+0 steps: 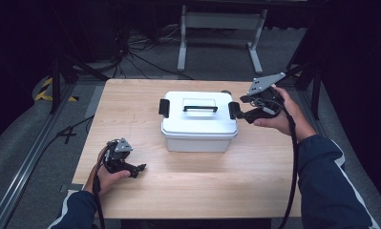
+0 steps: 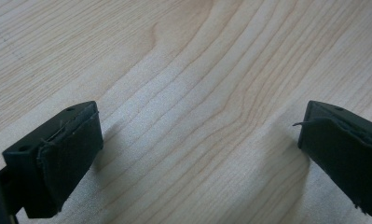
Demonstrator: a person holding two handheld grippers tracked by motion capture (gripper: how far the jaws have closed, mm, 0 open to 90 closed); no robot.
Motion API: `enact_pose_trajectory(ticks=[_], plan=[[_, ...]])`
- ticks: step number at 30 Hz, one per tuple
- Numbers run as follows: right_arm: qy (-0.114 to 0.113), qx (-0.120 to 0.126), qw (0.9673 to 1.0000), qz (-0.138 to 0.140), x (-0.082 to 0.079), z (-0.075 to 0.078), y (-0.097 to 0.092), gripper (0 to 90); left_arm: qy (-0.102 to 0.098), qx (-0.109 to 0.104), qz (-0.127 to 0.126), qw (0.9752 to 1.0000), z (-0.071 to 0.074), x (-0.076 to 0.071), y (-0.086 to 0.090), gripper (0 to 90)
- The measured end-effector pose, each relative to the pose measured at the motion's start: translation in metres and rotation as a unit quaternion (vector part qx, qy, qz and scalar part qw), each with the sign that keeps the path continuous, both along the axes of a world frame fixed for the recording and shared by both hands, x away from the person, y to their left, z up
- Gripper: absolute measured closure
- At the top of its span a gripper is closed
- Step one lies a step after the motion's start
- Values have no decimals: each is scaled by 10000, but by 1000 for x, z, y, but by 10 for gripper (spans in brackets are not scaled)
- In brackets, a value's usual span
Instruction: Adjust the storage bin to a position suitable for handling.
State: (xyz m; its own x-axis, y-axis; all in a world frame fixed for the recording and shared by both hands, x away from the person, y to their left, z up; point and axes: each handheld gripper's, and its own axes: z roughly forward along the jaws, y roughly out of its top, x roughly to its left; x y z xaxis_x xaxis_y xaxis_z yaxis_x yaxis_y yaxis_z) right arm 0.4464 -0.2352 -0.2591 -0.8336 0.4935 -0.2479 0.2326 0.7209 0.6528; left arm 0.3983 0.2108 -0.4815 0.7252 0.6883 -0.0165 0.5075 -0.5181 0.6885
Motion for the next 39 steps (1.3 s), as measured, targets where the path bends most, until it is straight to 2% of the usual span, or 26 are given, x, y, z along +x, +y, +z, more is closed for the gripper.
enact_pose_trajectory(ticks=[5, 7, 9, 13, 14, 15, 16, 17, 18, 19, 20, 24, 29, 31, 32, 35, 37, 39], plan=[[49, -161, 9997, 171, 6, -5, 23, 403, 0, -11, 0, 10000, 0, 1, -2, 1], [63, -124, 9997, 178, 10, -8, 29, 408, 45, 10, -21, 10000, 1, 1, -4, 2], [38, -213, 9997, 111, 11, -11, 31, 410, -5, 2, -67, 10000, 0, 3, -7, 2], [92, -91, 9998, -174, 20, -17, 25, 389, 28, -24, -173, 9998, 2, 8, -14, 24], [77, -104, 9996, -269, 22, -18, 24, 385, -42, -84, -170, 9998, 3, 11, -18, 52], [72, -110, 9995, -294, 25, -18, 24, 384, -64, -126, -216, 9997, 4, 12, -21, 135], [91, -90, 9996, -260, 27, -18, 25, 383, -74, -99, -346, 9993, 6, 14, -25, 206], [80, -96, 9998, -174, 28, -18, 28, 382, -78, -85, -434, 9990, 8, 15, -29, 206], [127, -89, 9998, -80, 29, -19, 31, 382, -203, -89, -445, 9988, 8, 16, -33, 159], [146, -108, 9998, -3, 29, -19, 35, 395, -292, -100, -487, 9983, 9, 16, -37, 164], [163, -150, 9997, 72, 29, -20, 39, 404, -288, -82, -554, 9980, 12, 17, -40, 191], [164, -265, 9991, 293, 29, -21, 50, 455, -425, -360, -580, 9968, 21, 22, -51, 178], [87, -364, 9983, 453, 27, -18, 64, 520, -506, -475, -756, 9947, 31, 27, -65, 177], [37, -501, 9972, 558, 28, -17, 75, 551, -592, -490, -831, 9936, 33, 29, -72, 176], [37, -610, 9963, 601, 29, -17, 81, 562, -548, -516, -844, 9936, 34, 30, -74, 176], [54, -817, 9944, 673, 31, -20, 94, 609, -594, -596, -868, 9927, 38, 32, -79, 175], [92, -863, 9931, 785, 33, -21, 100, 645, -605, -662, -877, 9921, 41, 34, -82, 175], [86, -1005, 9920, 761, 34, -21, 105, 674, -662, -740, -896, 9910, 43, 35, -84, 183]])
